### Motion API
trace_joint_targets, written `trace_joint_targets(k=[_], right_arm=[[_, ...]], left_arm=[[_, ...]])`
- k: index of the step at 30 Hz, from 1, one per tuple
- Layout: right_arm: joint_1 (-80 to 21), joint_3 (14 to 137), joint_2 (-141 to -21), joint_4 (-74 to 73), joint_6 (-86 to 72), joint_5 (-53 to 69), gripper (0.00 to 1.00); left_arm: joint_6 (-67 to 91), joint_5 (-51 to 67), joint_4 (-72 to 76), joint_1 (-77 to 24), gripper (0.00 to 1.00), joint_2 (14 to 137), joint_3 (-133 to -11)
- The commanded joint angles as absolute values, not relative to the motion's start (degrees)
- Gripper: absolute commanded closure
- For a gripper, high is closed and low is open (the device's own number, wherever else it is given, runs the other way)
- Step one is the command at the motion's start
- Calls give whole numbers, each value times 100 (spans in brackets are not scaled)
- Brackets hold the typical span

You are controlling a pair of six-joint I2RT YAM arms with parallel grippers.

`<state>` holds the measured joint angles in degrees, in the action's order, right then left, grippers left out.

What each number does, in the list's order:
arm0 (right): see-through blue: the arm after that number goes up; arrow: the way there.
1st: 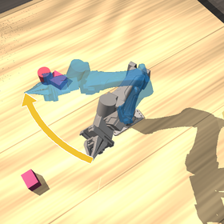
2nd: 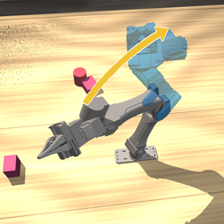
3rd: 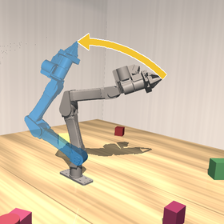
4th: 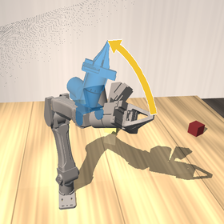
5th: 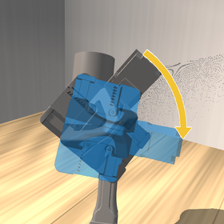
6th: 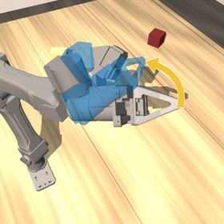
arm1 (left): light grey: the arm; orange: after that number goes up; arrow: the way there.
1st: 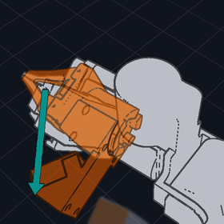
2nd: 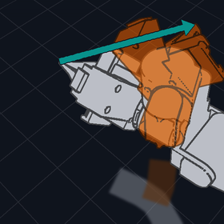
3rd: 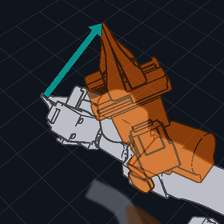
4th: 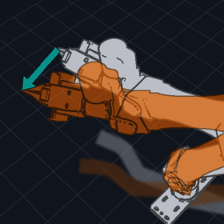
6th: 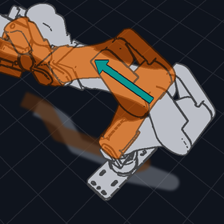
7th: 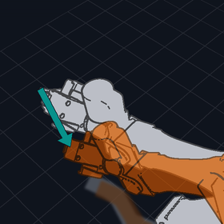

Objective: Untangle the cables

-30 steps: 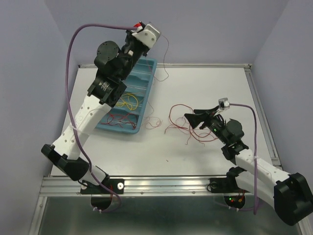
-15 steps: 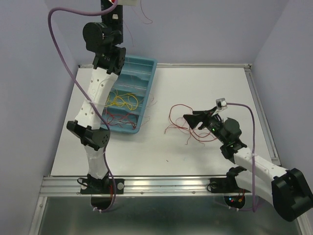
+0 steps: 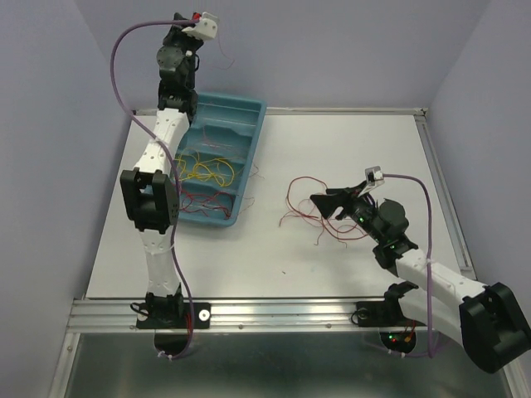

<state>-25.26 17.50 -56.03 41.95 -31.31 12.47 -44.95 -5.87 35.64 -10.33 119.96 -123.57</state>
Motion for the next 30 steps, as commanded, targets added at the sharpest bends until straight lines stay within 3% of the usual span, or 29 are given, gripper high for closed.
trace_joint_targets(k=[1, 10, 15, 24, 30], right_arm=[[-2584, 1828, -5634, 4377, -3129, 1318, 18], [-2575, 1819, -5660, 4377, -3120, 1318, 18], [-2575, 1846, -5695, 4377, -3138, 1318, 18], [-2575, 1872, -5766, 4377, -3146, 1345, 18], [-2584, 1863, -5748, 4377, -3138, 1336, 18]], left_arm=[[-4253, 173, 3649, -703, 100, 11671, -11727], [-5317, 1897, 1813, -290, 100, 11610, -10942], [-6213, 2135, 109, -246, 100, 11567, -10969], [-6898, 2584, 36, -123, 100, 10732, -9485], [-7293, 2251, -1051, -141, 100, 11405, -10194]])
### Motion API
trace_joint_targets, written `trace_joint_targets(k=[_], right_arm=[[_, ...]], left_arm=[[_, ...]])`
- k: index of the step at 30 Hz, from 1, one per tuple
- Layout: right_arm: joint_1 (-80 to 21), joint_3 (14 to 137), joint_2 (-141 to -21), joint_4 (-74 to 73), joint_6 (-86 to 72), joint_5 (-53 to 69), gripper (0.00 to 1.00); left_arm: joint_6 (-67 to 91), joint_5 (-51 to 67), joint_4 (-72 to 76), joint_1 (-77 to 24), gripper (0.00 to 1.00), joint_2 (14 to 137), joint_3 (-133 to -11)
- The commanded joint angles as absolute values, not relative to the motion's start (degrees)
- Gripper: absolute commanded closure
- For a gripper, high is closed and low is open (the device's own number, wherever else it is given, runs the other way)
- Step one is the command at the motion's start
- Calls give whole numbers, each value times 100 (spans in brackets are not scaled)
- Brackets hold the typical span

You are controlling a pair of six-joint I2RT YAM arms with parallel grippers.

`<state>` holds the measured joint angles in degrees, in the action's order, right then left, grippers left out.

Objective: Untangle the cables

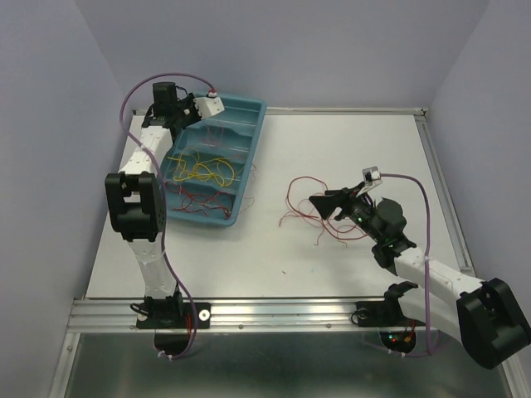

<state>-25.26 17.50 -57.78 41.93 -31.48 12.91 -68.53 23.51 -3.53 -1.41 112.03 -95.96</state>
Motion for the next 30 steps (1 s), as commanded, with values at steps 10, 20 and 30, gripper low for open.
trace_joint_targets(k=[10, 20, 30], right_arm=[[-2584, 1872, -5774, 4386, -3155, 1353, 18], [-2575, 1872, -5792, 4377, -3155, 1362, 18], [-2575, 1934, -5976, 4377, -3190, 1441, 18]], left_arm=[[-7506, 1468, -1318, -360, 95, 12093, -10538], [-7532, 1362, -1336, -466, 59, 11980, -10354], [-7374, 1933, -1951, -466, 34, 10759, -9882]])
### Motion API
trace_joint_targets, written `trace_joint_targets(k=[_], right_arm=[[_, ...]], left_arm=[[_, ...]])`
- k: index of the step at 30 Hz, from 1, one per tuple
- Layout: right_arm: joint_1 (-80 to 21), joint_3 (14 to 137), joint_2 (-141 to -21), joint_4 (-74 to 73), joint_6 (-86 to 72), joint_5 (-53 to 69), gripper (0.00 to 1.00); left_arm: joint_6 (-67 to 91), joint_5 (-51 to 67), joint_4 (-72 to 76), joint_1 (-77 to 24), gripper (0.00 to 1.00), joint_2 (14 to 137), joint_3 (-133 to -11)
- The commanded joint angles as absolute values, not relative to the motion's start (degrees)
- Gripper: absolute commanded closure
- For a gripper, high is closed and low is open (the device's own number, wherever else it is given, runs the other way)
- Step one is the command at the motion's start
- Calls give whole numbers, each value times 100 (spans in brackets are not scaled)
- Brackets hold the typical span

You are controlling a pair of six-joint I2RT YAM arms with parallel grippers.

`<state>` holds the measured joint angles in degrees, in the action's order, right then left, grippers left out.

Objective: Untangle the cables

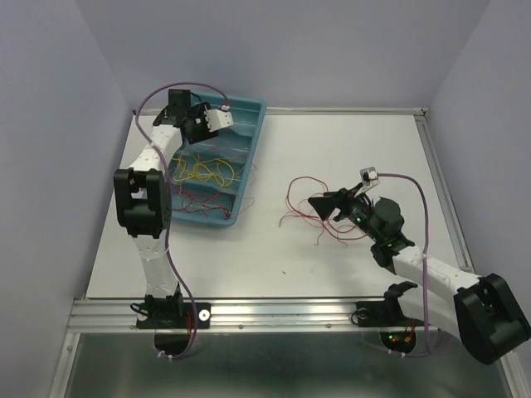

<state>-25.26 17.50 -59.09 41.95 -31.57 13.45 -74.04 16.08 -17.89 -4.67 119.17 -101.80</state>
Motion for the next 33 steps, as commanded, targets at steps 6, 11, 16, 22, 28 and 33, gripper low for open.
trace_joint_targets(k=[6, 11, 16, 22, 28, 33], right_arm=[[-2575, 1969, -6029, 4377, -3226, 1512, 18], [-2575, 1978, -6056, 4386, -3199, 1494, 18], [-2584, 1960, -6047, 4368, -3173, 1424, 18], [-2575, 1907, -5854, 4359, -3155, 1336, 18], [-2575, 1776, -5503, 4351, -3138, 1169, 18], [-2575, 1653, -5142, 4307, -3120, 993, 18]], left_arm=[[-7383, 1950, -1992, -483, 28, 9924, -9412], [-7496, 2382, -3067, -1043, 28, 9336, -9353], [-7971, 1680, -3077, -2380, 22, 8140, -7965], [-7621, 853, -3488, -3541, 25, 8919, -8304], [-7392, 45, -3446, -4016, 30, 10193, -8789], [-7374, -483, -3498, -4052, 30, 11117, -9491]])
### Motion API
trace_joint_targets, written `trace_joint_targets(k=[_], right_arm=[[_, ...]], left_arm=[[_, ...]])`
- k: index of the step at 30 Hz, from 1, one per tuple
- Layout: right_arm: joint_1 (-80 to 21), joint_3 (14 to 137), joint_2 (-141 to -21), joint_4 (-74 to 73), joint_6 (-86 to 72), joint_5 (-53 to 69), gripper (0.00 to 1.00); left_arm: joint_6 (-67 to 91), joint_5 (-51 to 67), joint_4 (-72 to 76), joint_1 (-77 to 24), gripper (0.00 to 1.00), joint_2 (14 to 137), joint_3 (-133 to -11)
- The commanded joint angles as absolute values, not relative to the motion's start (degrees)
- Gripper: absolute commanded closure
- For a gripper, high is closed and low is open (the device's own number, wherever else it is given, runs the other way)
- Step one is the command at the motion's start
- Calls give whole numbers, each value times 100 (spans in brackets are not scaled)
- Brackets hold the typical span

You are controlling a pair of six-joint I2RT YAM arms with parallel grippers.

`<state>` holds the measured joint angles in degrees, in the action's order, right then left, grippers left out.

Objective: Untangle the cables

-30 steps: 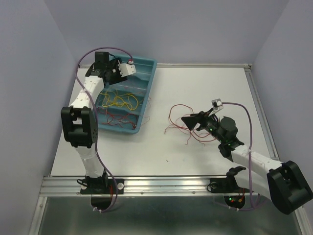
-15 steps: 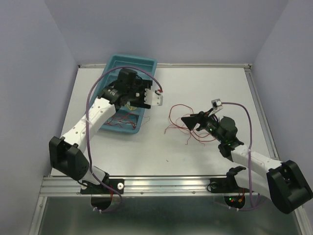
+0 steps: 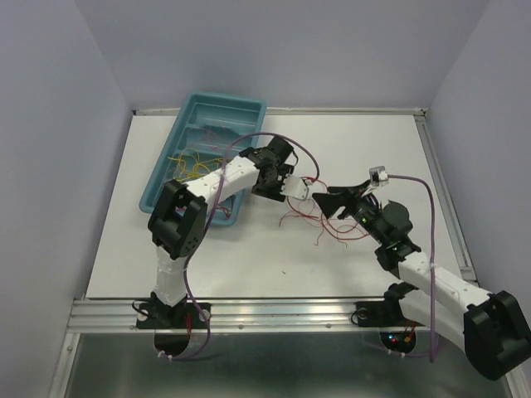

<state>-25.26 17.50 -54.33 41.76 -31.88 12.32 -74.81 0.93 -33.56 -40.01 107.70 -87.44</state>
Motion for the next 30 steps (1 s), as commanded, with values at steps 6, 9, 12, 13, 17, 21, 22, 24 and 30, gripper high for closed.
trace_joint_targets(k=[6, 9, 12, 13, 17, 21, 22, 24, 30], right_arm=[[-2575, 1626, -4922, 4271, -3129, 1002, 18], [-2584, 1617, -4904, 4263, -3146, 984, 18], [-2575, 1626, -4887, 4245, -3146, 984, 18], [-2575, 1626, -4887, 4254, -3146, 993, 18], [-2575, 1635, -4904, 4245, -3164, 1002, 18], [-2575, 1644, -4913, 4254, -3164, 1011, 18], [-2575, 1626, -4913, 4245, -3164, 993, 18], [-2575, 1643, -4931, 4254, -3173, 1011, 18], [-2584, 1644, -4948, 4254, -3182, 1011, 18]], left_arm=[[-7339, -1097, -3402, -4148, 31, 11986, -10027], [-7339, -1344, -3393, -4175, 32, 12216, -10142], [-7339, -1617, -3454, -4184, 33, 12366, -10239], [-7356, -1756, -3445, -4184, 33, 12401, -10231], [-7383, -2135, -3349, -4184, 35, 12489, -10195], [-7383, -2408, -3375, -4175, 37, 12525, -10134], [-7392, -2539, -3349, -4175, 37, 12524, -10047], [-7427, -2662, -3287, -4140, 38, 12516, -9976], [-7541, -2882, -3129, -4043, 45, 12656, -10055]])
